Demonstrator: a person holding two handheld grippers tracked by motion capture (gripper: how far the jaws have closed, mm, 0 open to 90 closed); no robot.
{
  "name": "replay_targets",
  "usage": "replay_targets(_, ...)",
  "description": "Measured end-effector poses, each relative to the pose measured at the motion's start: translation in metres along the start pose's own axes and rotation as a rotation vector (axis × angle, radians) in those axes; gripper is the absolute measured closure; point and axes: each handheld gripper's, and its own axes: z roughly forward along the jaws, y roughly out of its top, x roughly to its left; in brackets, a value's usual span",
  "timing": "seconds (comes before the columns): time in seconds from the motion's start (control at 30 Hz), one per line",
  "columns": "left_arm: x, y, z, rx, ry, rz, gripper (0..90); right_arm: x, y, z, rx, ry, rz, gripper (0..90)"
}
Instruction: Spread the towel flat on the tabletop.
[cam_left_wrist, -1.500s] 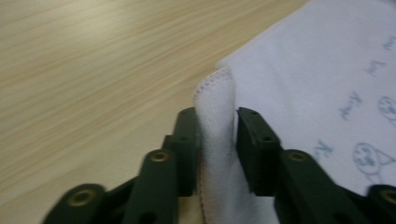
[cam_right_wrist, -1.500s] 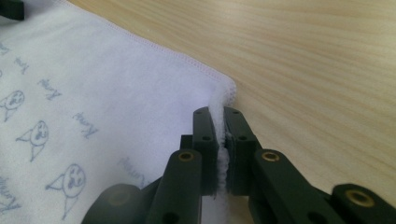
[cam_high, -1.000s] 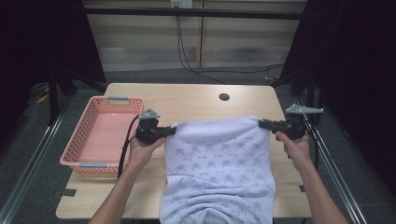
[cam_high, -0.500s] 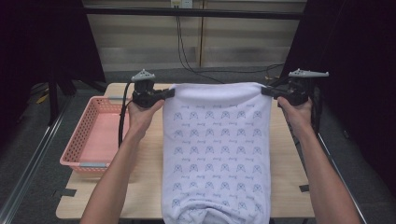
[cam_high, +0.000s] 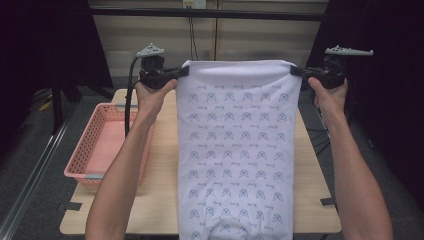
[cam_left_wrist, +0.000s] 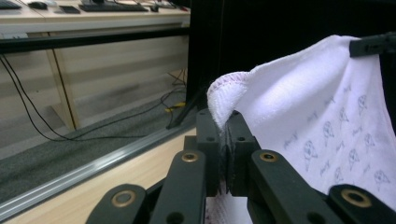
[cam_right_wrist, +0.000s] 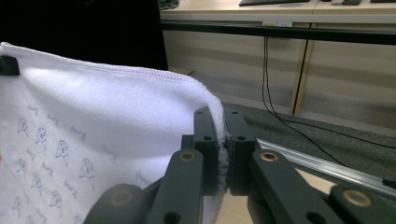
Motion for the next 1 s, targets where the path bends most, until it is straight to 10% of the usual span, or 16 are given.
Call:
replay_targets(0.37, -0.023, -0.073, -0.010, 0.165, -0.040, 0.017, 86.9, 0.010, -0.081, -0.020, 0.098, 0.094, 0.020, 86.3)
replay_targets(0.67, -0.053, -0.137, -0.053, 0.183, -0.138, -0.048, 86.8, 0.048, -0.150, -0.065, 0.178, 0.206, -0.030, 86.2)
replay_targets(1.0, -0.095, -0.208, -0.081, 0.340, -0.199, -0.037, 86.5, 0.086, -0.243, -0.099, 0.386, 0.257, 0.004, 86.1)
